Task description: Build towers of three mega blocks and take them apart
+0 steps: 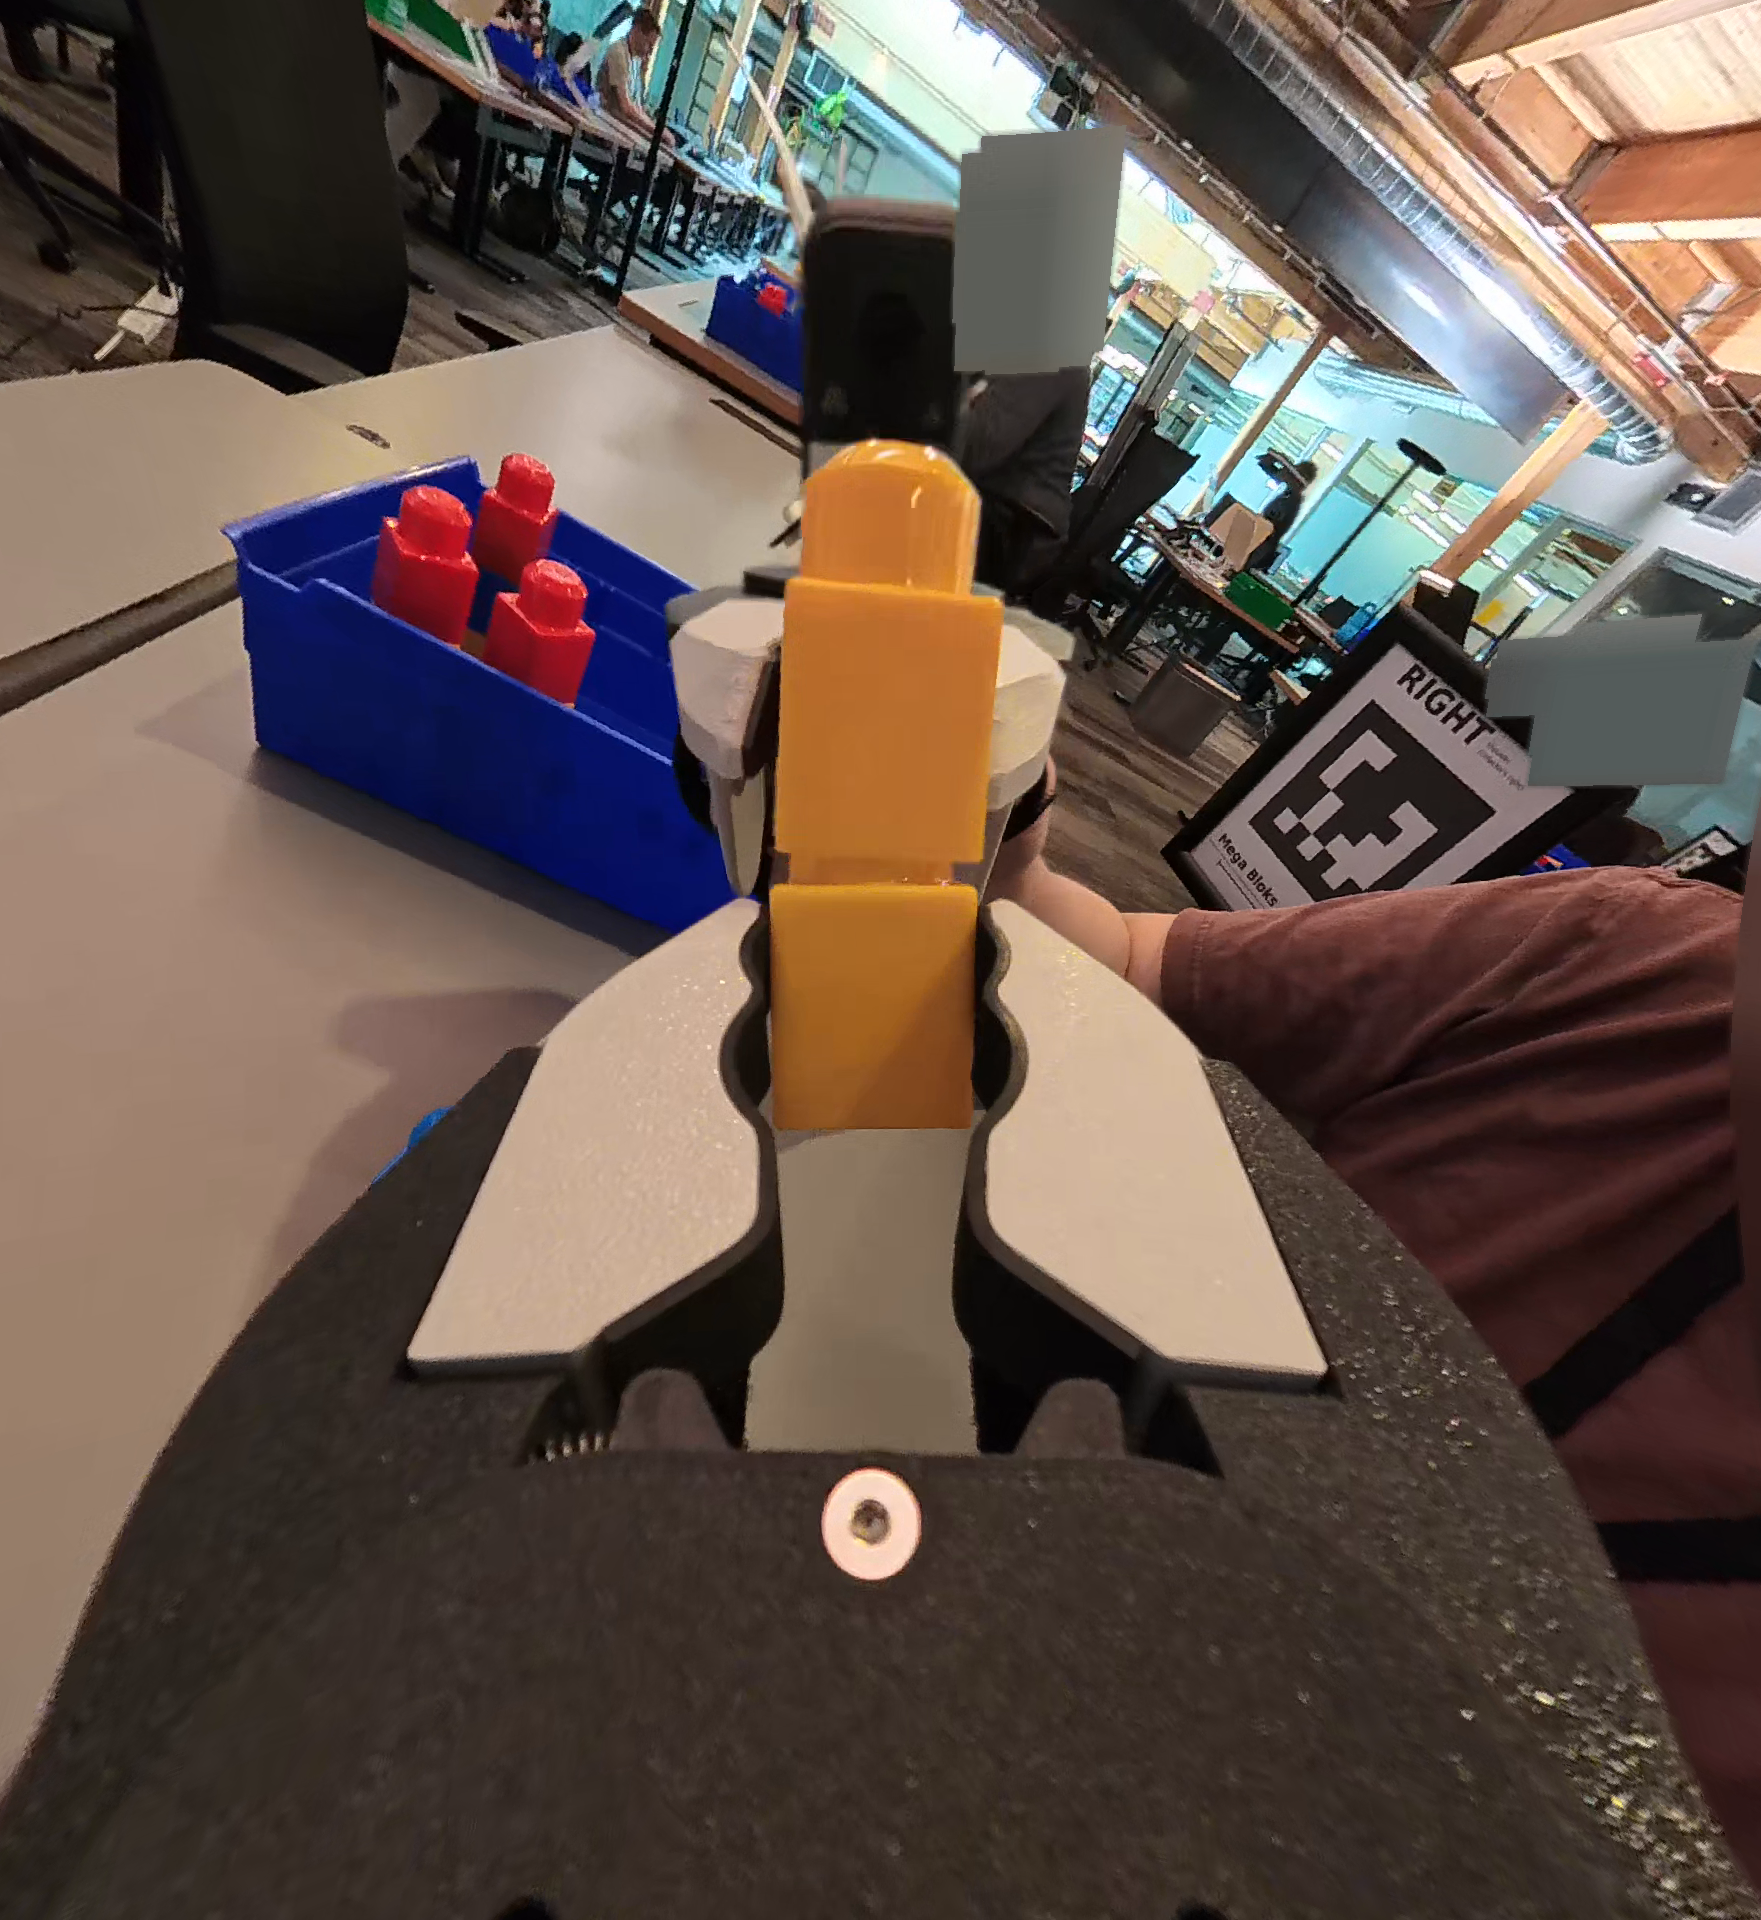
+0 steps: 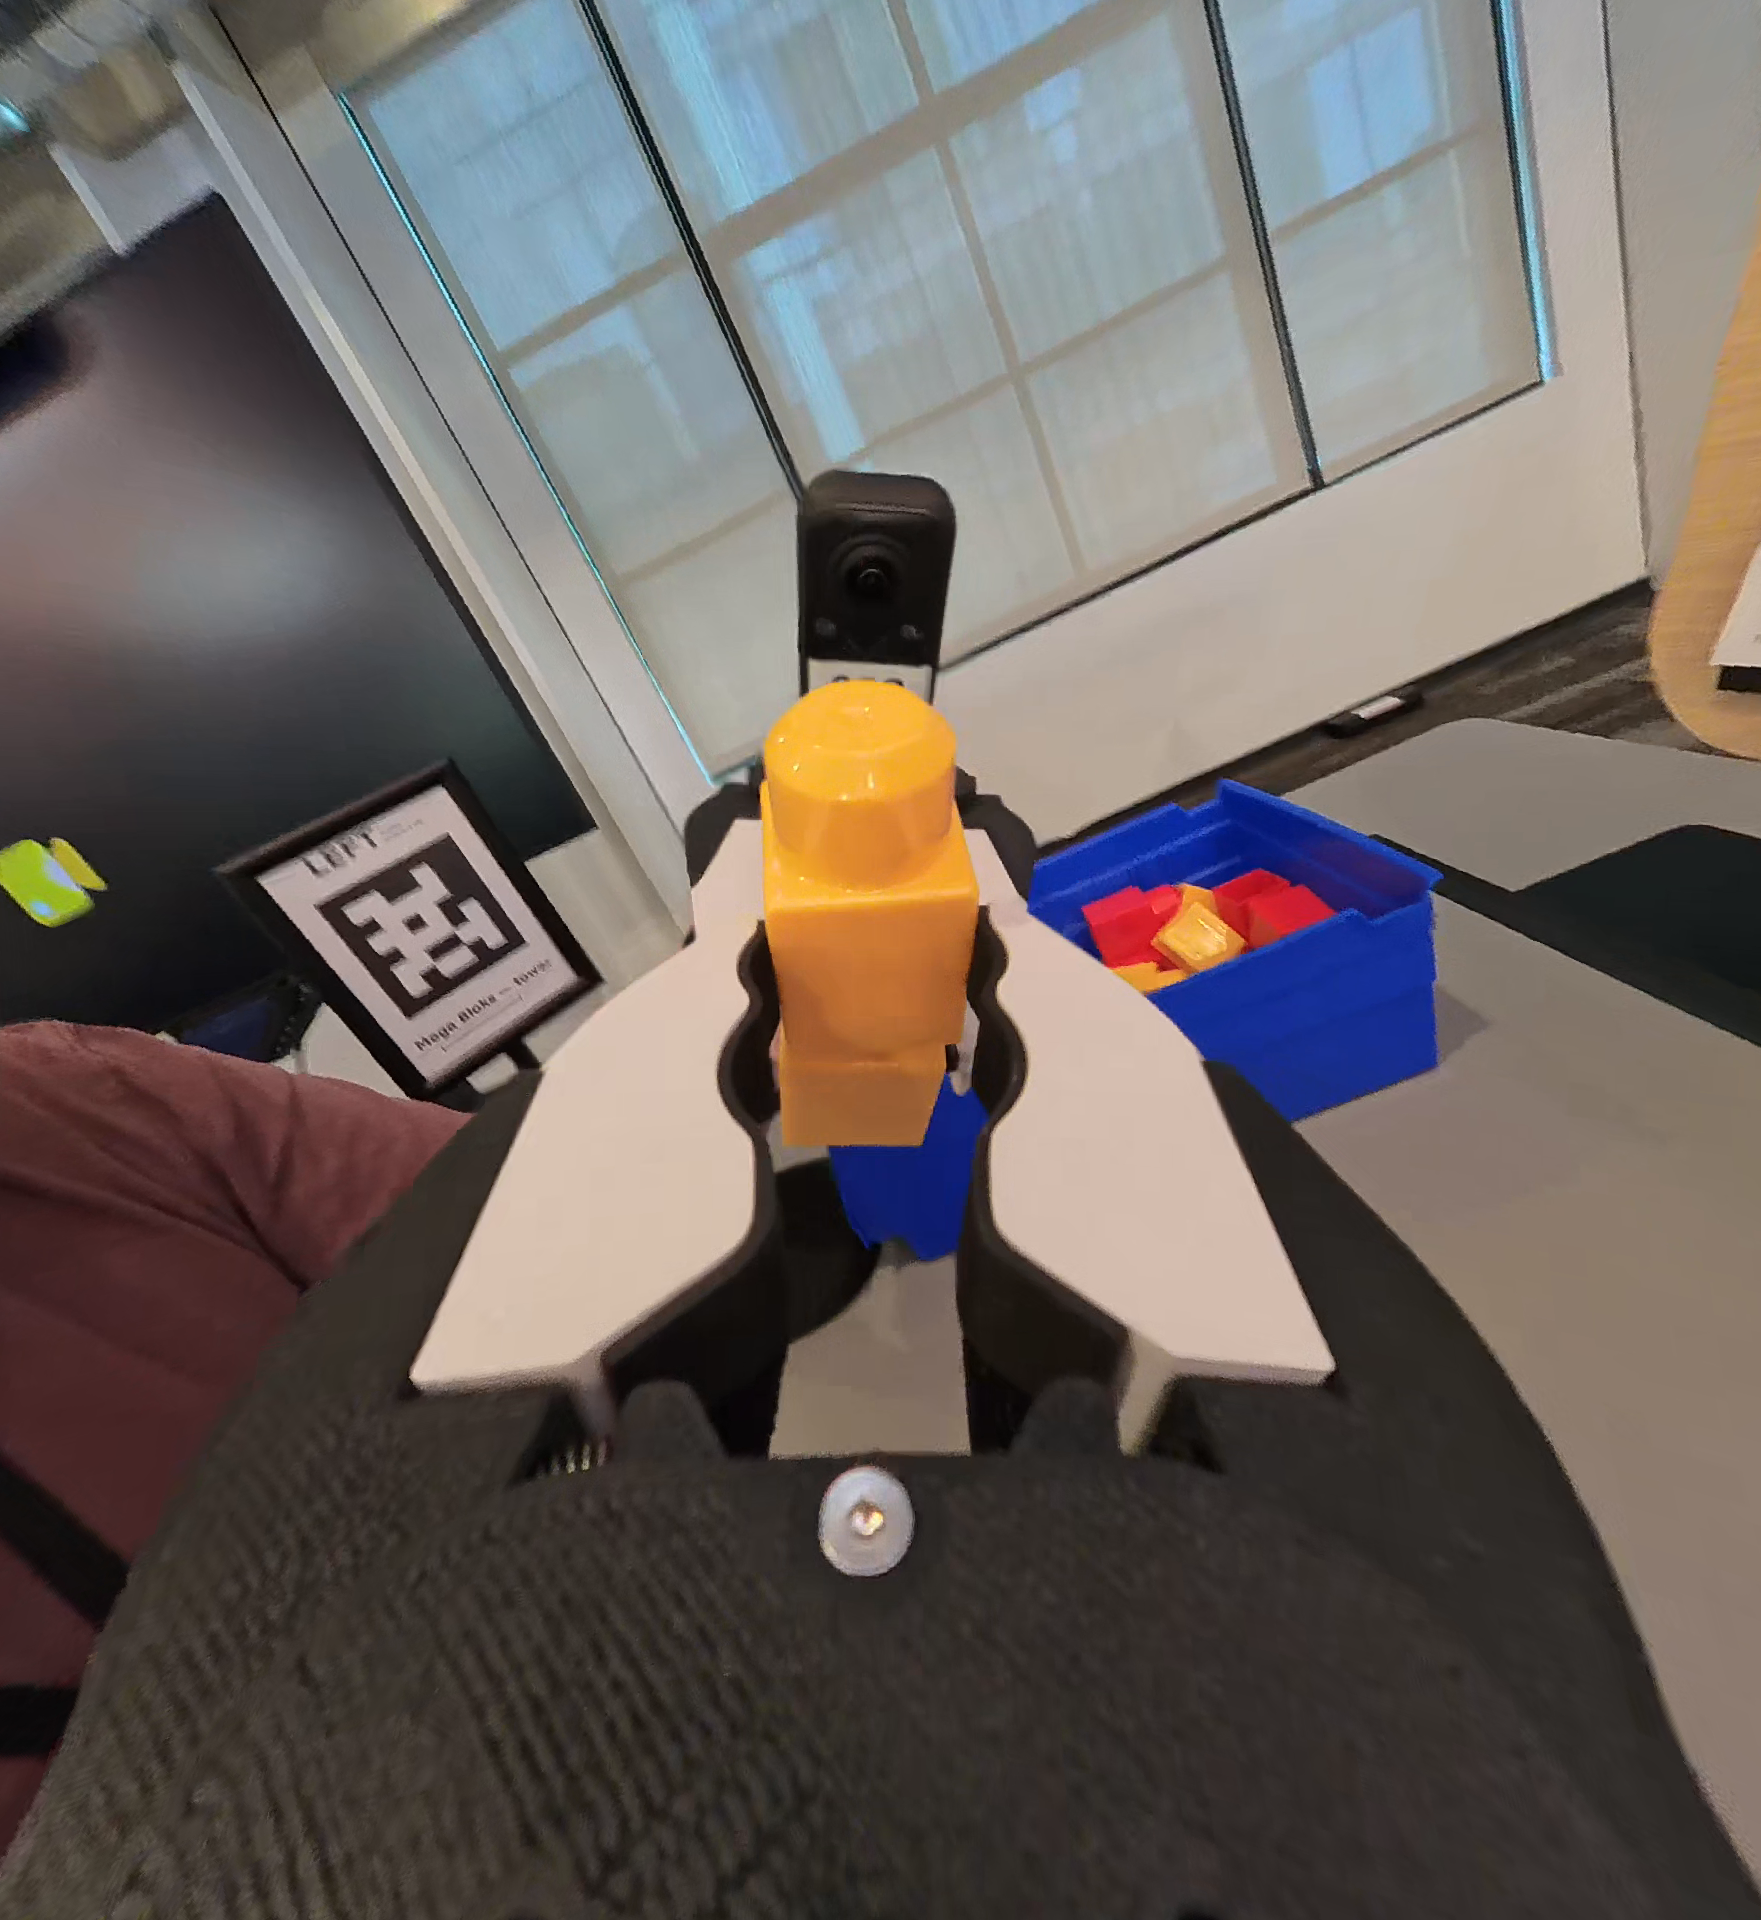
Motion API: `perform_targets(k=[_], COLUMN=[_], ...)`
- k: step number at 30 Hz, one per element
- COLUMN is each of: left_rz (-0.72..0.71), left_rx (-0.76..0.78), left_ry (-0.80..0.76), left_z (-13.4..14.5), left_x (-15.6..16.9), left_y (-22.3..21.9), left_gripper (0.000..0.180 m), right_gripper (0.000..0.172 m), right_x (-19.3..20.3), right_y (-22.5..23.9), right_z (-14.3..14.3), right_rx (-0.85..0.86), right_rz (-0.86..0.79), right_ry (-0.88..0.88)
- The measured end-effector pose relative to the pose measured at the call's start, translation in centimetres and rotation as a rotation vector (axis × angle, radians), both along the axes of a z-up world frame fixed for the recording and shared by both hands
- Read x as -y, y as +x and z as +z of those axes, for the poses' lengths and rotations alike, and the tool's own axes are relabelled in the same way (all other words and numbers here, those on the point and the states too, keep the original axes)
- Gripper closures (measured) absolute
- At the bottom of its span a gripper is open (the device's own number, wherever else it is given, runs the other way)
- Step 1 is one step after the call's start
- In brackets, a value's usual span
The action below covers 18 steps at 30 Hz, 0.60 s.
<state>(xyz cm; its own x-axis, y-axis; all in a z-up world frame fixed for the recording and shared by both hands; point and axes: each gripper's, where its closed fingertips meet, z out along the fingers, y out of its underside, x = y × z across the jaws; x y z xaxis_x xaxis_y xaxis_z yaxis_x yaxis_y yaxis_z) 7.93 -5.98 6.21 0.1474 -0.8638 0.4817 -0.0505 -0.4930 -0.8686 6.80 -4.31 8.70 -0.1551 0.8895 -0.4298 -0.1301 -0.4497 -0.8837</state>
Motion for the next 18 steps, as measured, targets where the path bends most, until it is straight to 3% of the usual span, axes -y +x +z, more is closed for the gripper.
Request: perform_targets(k=[6, 14, 18], left_rz=[0.011, 0.024, -0.011], left_rx=[-0.012, -0.137, -0.175], left_ry=[0.011, 0.065, 0.093], left_z=[0.0, -1.0, -1.4], left_x=[0.0, 0.2, 0.7], left_y=[-0.1, -0.1, 0.0], left_gripper=[0.145, 0.145, 0.143], right_gripper=[0.136, 0.136, 0.136], right_x=[0.0, 0.6, 1.0], right_y=[-0.2, -0.5, -0.5], right_z=[0.0, -1.0, -0.9], right_rx=[-0.083, 0.088, 0.09], right_rz=[0.03, 0.023, 0.037], right_ry=[-0.064, 0.066, 0.09])
